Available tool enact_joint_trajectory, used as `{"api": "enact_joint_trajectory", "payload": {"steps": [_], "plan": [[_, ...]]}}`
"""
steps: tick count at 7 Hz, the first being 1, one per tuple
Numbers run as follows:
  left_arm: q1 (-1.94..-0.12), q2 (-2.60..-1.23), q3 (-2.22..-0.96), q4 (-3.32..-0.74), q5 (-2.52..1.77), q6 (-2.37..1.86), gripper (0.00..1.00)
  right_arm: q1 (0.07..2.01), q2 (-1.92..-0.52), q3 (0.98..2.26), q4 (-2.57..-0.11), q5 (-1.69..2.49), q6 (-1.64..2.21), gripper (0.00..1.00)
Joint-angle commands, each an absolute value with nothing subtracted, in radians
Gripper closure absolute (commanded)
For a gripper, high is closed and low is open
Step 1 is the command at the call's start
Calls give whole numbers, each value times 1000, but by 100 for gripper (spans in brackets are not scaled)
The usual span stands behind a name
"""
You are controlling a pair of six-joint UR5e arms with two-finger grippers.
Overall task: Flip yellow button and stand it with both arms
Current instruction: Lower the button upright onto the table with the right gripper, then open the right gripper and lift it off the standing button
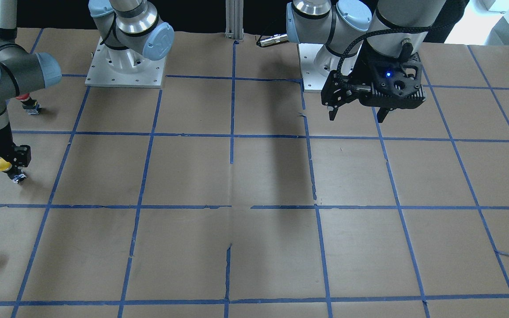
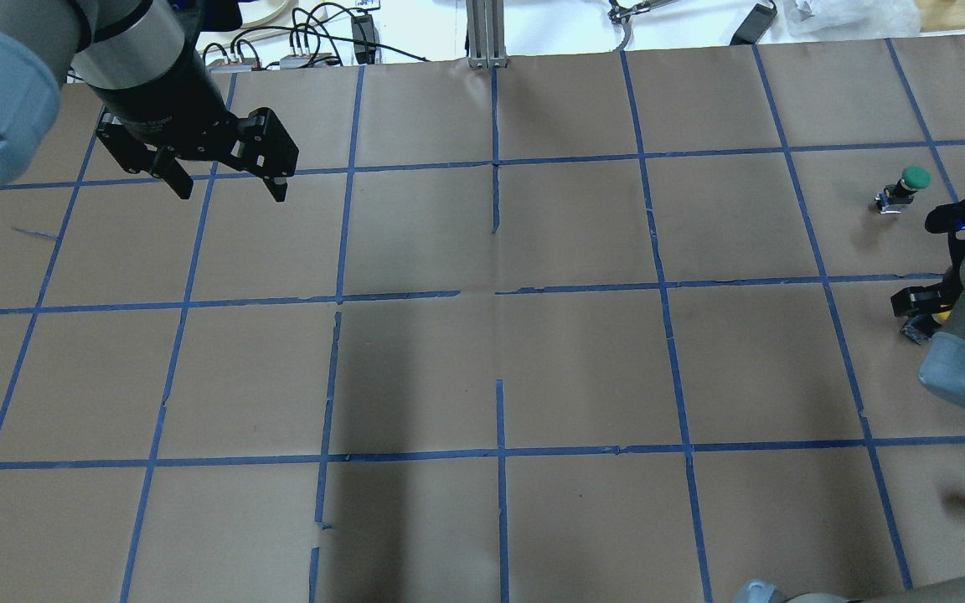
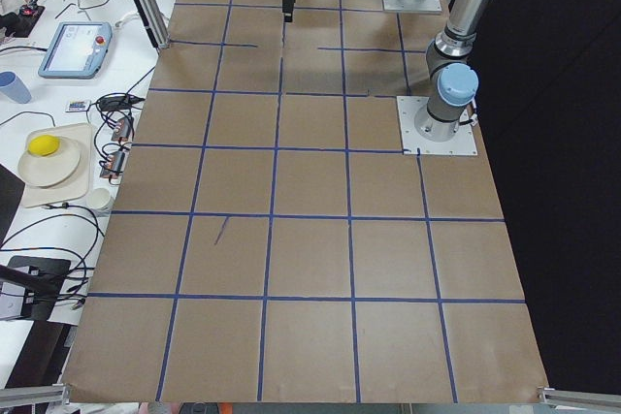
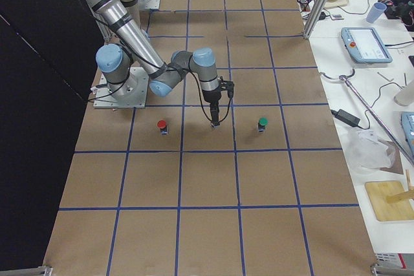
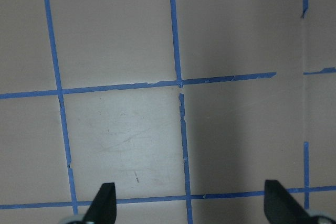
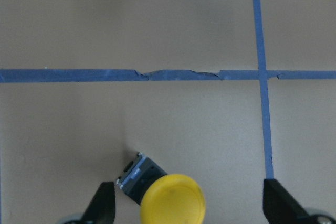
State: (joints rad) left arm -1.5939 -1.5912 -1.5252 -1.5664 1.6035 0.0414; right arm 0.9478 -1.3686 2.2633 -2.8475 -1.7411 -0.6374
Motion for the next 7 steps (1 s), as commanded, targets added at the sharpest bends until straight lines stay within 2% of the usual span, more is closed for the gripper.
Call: {"api": "enact_joint_trajectory", "payload": {"steps": [1, 3, 5, 7], "plan": [[-1594, -1591, -1525, -1566, 1605, 41, 0, 934, -1400, 2229, -2766, -1741, -638, 1], [-1594, -1589, -1525, -1566, 1605, 41, 0, 937, -1477, 2075, -2410, -1735, -585, 0], [-1594, -1589, -1525, -1566, 1605, 41, 0, 980, -1554, 1975, -2147, -1676, -450, 0], [-1594, -1589, -1525, -1566, 1605, 41, 0, 1114, -1575, 1823, -1833, -1661, -240, 0]]}}
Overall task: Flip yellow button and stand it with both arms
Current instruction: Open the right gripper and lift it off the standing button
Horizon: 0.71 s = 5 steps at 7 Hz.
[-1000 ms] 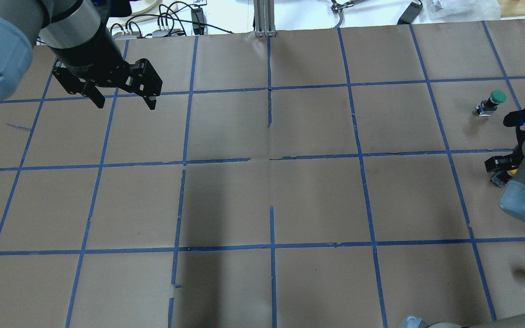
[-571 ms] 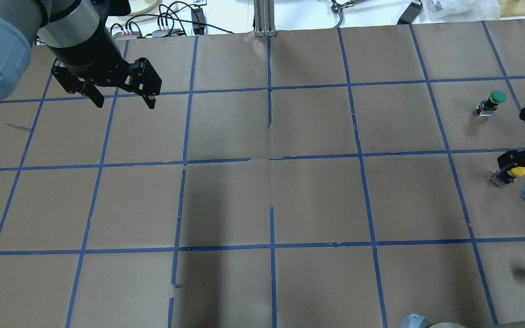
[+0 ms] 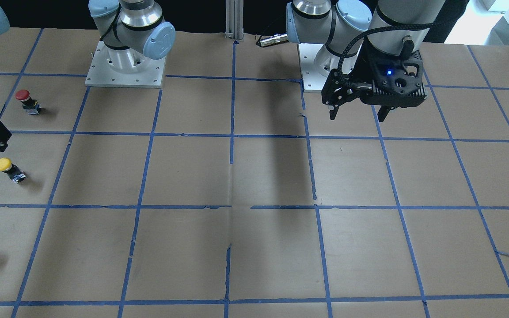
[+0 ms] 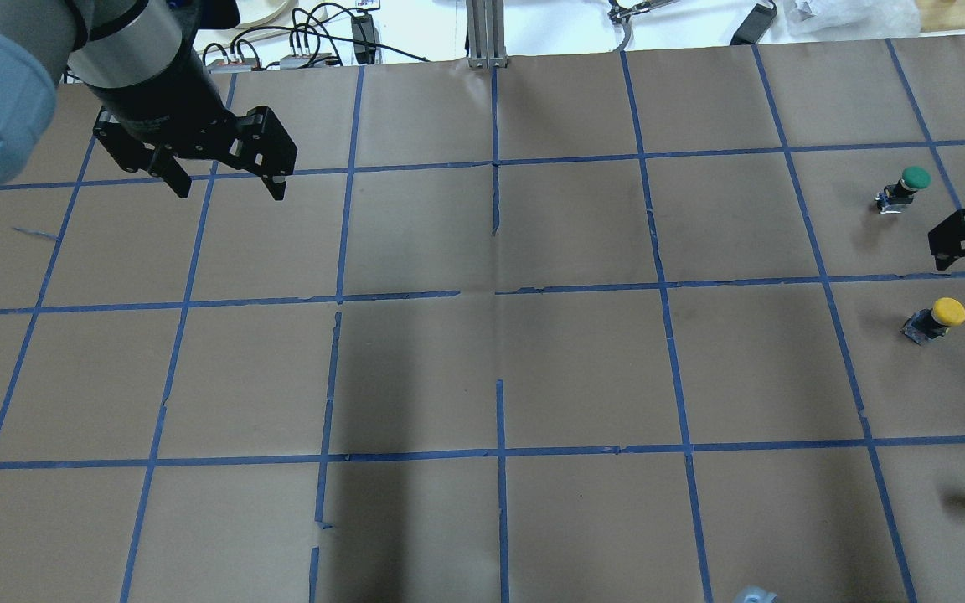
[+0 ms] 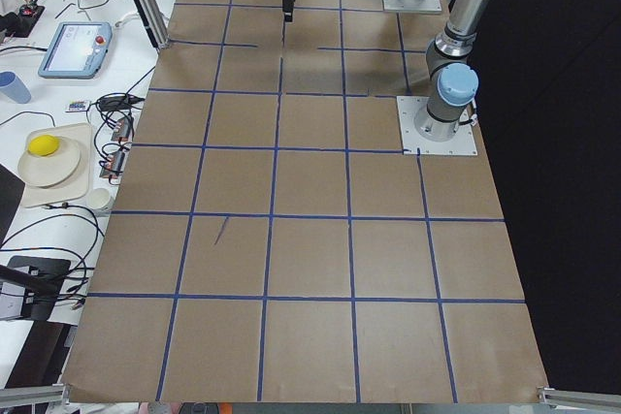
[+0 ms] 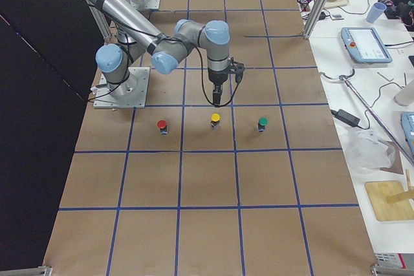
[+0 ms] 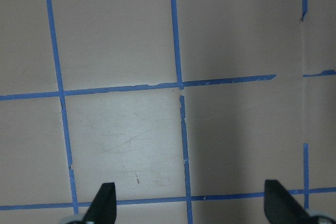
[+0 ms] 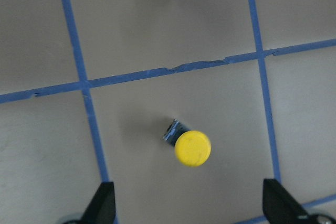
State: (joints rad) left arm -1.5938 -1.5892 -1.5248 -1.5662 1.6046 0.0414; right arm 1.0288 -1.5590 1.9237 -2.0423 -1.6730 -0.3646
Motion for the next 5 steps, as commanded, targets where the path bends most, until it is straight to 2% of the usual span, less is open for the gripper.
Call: {"api": "enact_joint_trajectory", "payload": {"steps": [1, 3, 5], "plan": [[-1594, -1589, -1525, -1566, 1605, 43, 0, 1199, -1572, 1719, -1666, -1660, -166, 0], [-1594, -1589, -1526, -1566, 1605, 41, 0, 1374, -1581, 1611, -1453, -1599, -30, 0], [-1594, -1589, -1525, -1566, 1605, 43, 0, 1532, -1629, 1594, -1397, -1594, -2, 0]]}}
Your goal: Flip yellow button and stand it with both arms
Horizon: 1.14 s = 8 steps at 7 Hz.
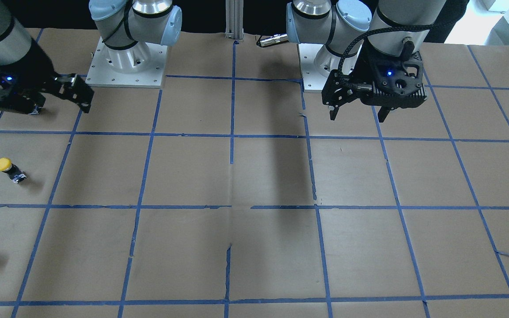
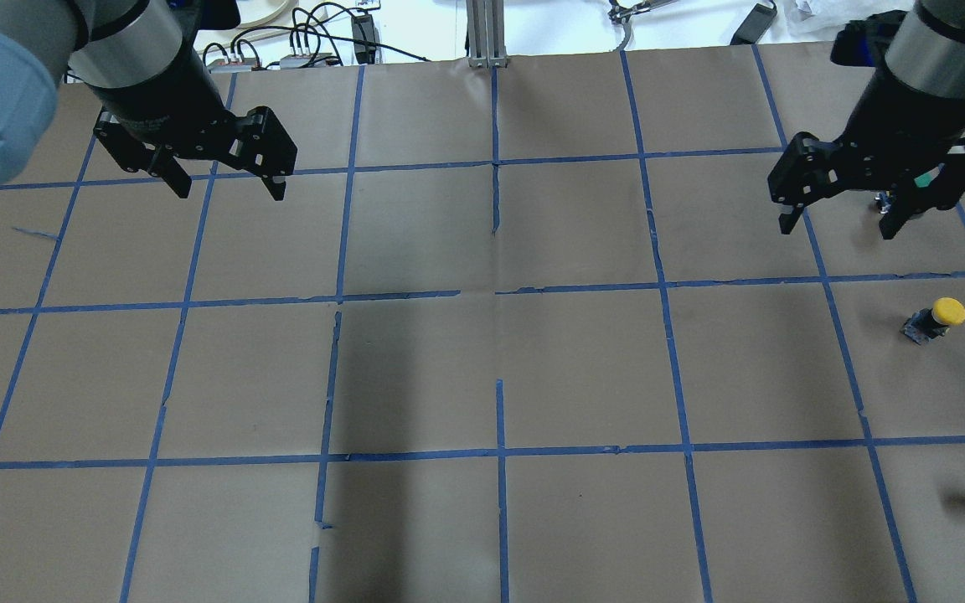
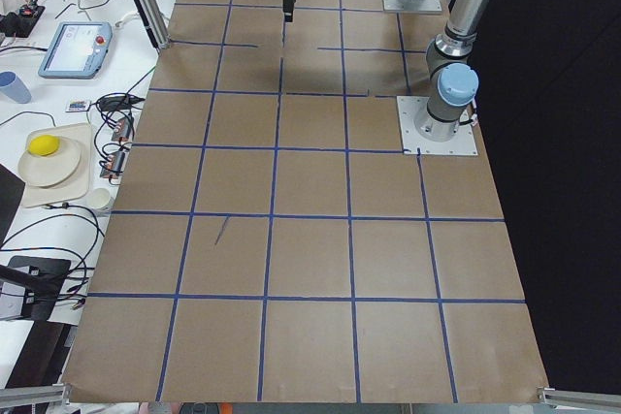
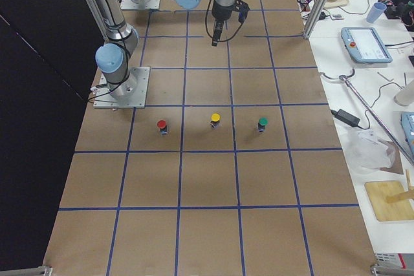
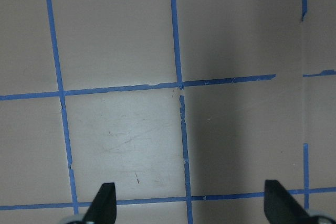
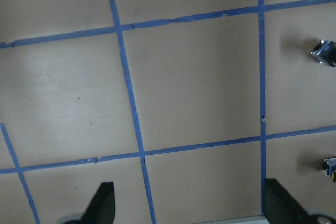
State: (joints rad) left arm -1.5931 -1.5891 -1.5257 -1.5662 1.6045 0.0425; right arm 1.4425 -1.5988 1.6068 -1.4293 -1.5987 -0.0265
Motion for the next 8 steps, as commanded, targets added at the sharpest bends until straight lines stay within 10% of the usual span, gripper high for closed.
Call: {"api": "enact_joint_trajectory", "payload": {"steps": [1, 8], "plan": [[-1592, -1589, -1525, -1566, 1605, 43, 0, 1542, -1652, 1607, -1396, -1594, -3, 0], [-1594, -1589, -1523, -1563, 1603, 41, 0, 1539, -1660, 1608, -1404, -1543, -5, 0]]}}
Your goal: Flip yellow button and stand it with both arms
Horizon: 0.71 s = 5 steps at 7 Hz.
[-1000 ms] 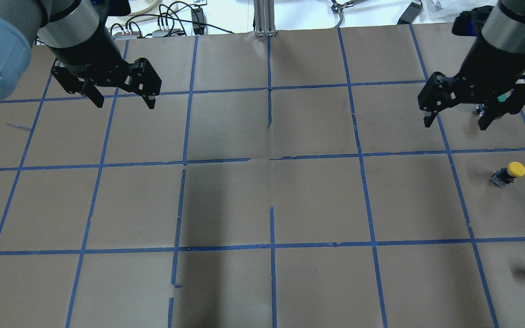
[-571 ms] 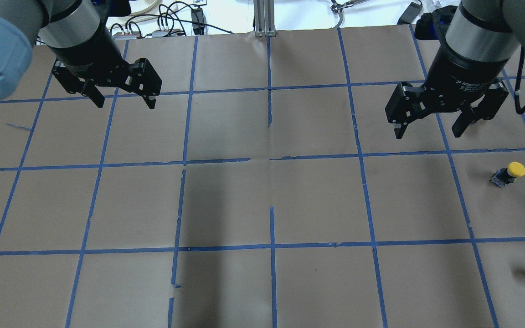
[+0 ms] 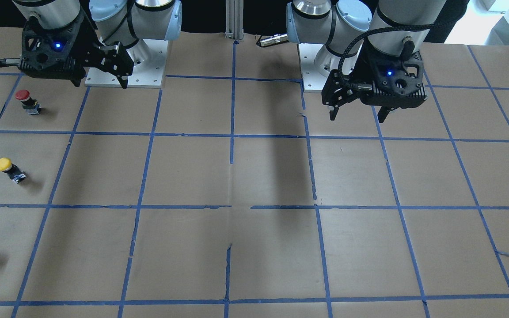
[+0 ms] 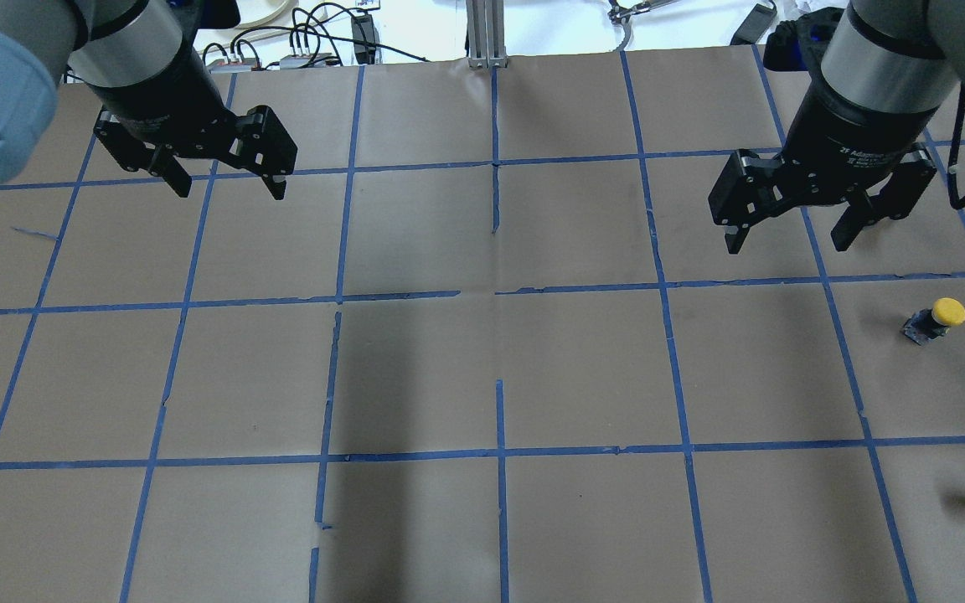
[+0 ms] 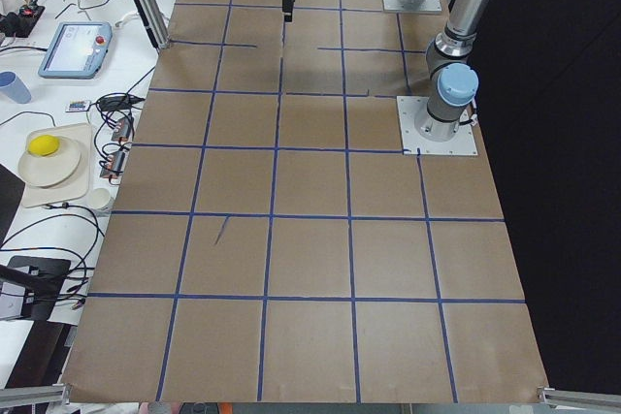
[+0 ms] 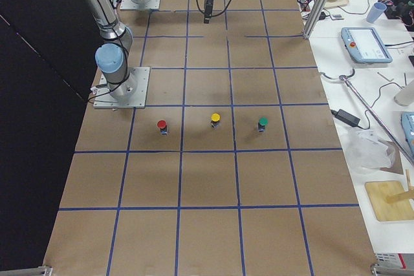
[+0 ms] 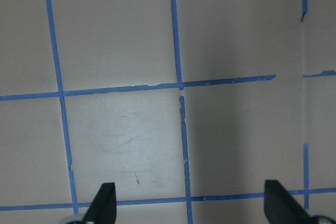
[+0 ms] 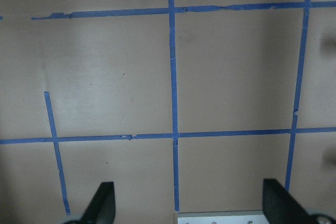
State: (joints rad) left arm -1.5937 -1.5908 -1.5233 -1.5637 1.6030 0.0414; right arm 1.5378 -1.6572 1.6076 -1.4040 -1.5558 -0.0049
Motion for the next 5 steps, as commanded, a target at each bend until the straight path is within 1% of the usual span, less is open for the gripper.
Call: {"api": "enact_joint_trajectory", "payload": {"steps": [1, 5], "plan": [[-1594, -1586, -1523, -1563, 1603, 41, 0, 1539, -1660, 1608, -1404, -1545, -5, 0], [-1598, -1571, -1546, -1569, 1603, 41, 0, 1537, -1660, 1606, -1405, -1557, -14, 0]]}}
